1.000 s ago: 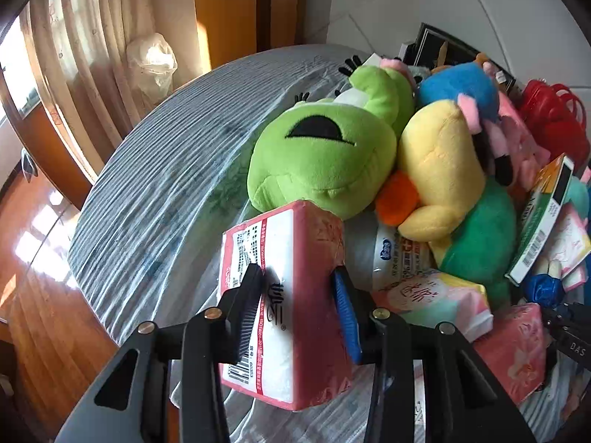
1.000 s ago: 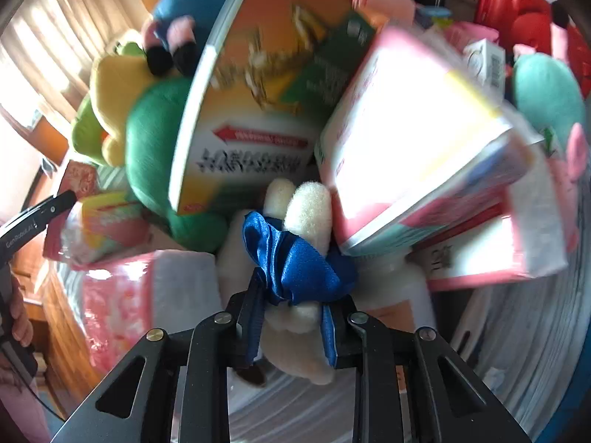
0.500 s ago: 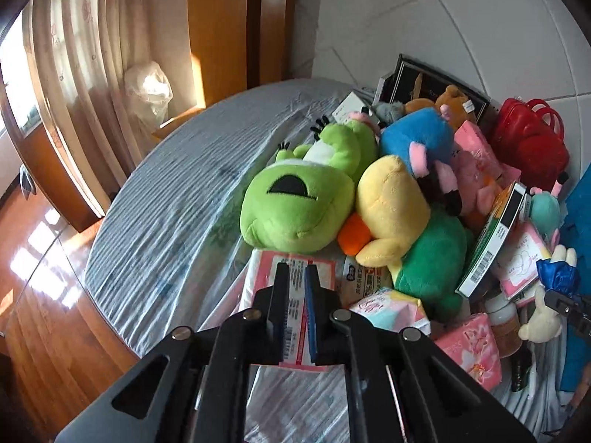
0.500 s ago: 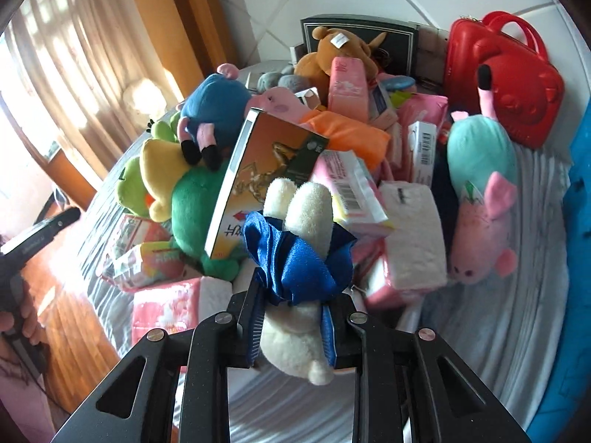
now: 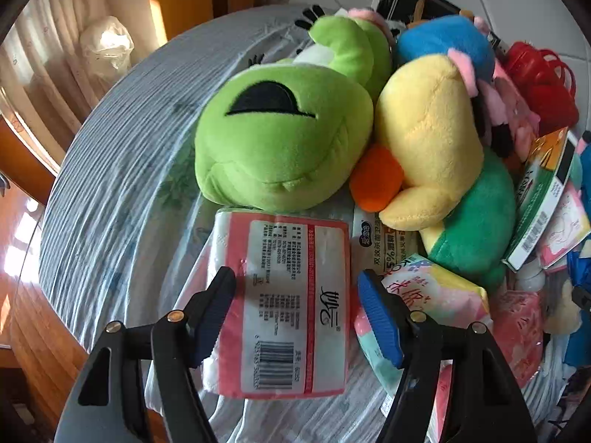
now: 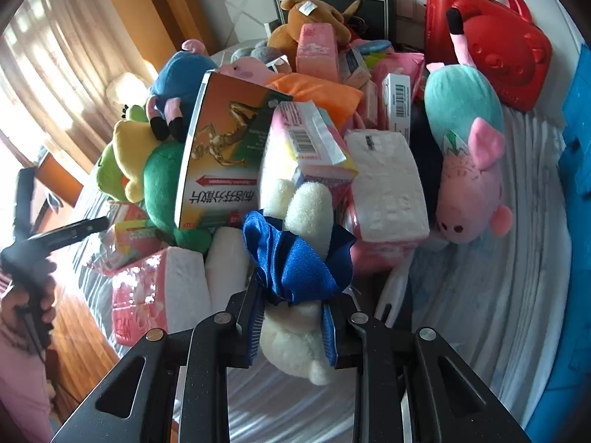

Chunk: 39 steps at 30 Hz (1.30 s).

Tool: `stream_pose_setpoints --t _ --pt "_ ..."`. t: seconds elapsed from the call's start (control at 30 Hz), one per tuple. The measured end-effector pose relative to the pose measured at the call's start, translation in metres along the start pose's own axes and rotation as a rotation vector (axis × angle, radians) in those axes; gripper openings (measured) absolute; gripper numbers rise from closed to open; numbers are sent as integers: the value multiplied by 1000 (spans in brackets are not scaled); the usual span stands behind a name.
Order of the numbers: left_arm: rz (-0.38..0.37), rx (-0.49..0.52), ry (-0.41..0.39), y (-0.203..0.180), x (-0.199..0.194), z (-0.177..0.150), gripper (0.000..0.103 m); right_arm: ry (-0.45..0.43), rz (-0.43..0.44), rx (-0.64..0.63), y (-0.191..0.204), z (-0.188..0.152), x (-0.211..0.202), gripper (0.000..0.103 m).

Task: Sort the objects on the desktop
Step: 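Lift the tissue pack and white bunny up off the pile with both tools, then carry tissue pack and bunny over the crate and open both tools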

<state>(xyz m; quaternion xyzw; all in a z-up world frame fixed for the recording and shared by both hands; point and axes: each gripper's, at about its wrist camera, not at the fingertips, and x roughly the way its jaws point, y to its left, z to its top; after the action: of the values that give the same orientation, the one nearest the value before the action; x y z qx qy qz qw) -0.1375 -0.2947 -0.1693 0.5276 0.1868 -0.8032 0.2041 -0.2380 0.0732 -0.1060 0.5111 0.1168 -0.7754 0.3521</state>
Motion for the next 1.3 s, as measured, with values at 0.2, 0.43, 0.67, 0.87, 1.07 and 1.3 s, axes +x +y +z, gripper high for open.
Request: stream_pose_setpoints --t 0.2,0.43,0.67,0.87,1.07,1.3 --pt "78 18 40 -3 22 9 91 26 -29 -5 0 -5 9 26" --pt "46 -7 6 10 10 0 74 8 -28 0 3 -8 6 26" --pt "-35 2 166 14 43 -5 103 -9 -29 -7 4 -7 -4 26" --pt "-27 -37 60 17 18 -13 86 -17 -55 -16 3 -7 -9 26" --pt "87 -14 -196 -6 -80 -25 86 -122 -58 -32 7 2 -42 26" --pt "38 75 -441 -92 -181 -39 86 -305 -75 -40 7 2 -110 26"
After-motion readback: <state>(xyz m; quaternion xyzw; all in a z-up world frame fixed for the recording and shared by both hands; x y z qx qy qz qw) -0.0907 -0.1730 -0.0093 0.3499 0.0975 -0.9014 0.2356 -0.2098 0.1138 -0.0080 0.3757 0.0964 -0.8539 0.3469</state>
